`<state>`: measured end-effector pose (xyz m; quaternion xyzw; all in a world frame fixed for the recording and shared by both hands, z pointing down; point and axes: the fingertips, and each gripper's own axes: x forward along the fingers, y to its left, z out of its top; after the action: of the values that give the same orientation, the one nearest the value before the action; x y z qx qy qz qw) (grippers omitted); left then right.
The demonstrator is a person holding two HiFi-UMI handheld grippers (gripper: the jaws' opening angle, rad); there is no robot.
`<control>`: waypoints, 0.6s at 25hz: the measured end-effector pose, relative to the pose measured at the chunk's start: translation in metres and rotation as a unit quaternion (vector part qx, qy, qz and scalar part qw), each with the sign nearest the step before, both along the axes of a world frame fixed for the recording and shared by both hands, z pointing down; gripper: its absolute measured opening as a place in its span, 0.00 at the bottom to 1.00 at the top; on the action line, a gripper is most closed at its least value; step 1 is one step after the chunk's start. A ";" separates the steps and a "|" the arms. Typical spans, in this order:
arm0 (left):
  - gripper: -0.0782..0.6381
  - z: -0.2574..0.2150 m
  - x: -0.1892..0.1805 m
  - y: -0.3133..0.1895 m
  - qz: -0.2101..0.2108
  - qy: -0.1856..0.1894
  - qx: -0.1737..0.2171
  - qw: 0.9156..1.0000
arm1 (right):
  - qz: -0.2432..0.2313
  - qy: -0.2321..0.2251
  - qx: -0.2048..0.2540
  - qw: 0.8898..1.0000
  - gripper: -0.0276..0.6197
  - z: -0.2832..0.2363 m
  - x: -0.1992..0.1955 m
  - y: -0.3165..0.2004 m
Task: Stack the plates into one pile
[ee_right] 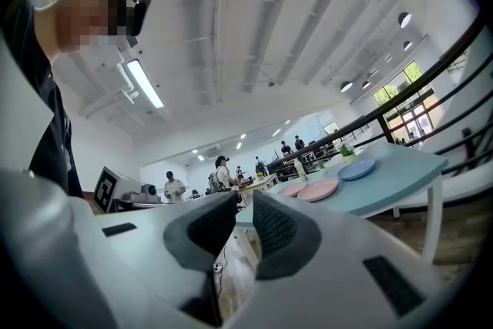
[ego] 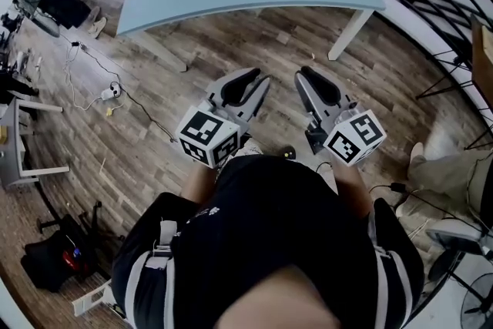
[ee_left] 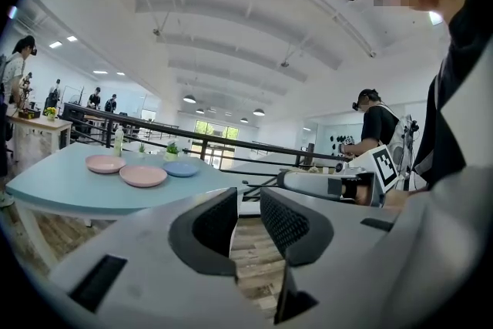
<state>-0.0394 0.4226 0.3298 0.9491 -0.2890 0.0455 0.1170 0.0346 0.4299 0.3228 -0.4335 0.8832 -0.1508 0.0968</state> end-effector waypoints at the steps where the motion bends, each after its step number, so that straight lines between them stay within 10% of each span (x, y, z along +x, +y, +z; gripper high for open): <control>1: 0.22 0.002 0.002 0.002 -0.001 -0.002 -0.004 1.000 | -0.001 -0.003 -0.003 1.000 0.15 0.002 0.003 0.000; 15: 0.25 0.020 0.016 -0.005 -0.011 -0.009 -0.019 1.000 | -0.006 -0.011 -0.024 1.000 0.19 0.021 0.021 -0.008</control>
<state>-0.0235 0.4178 0.3494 0.9430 -0.2997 0.0577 0.1327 0.0554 0.4216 0.3437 -0.4289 0.8807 -0.1772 0.0949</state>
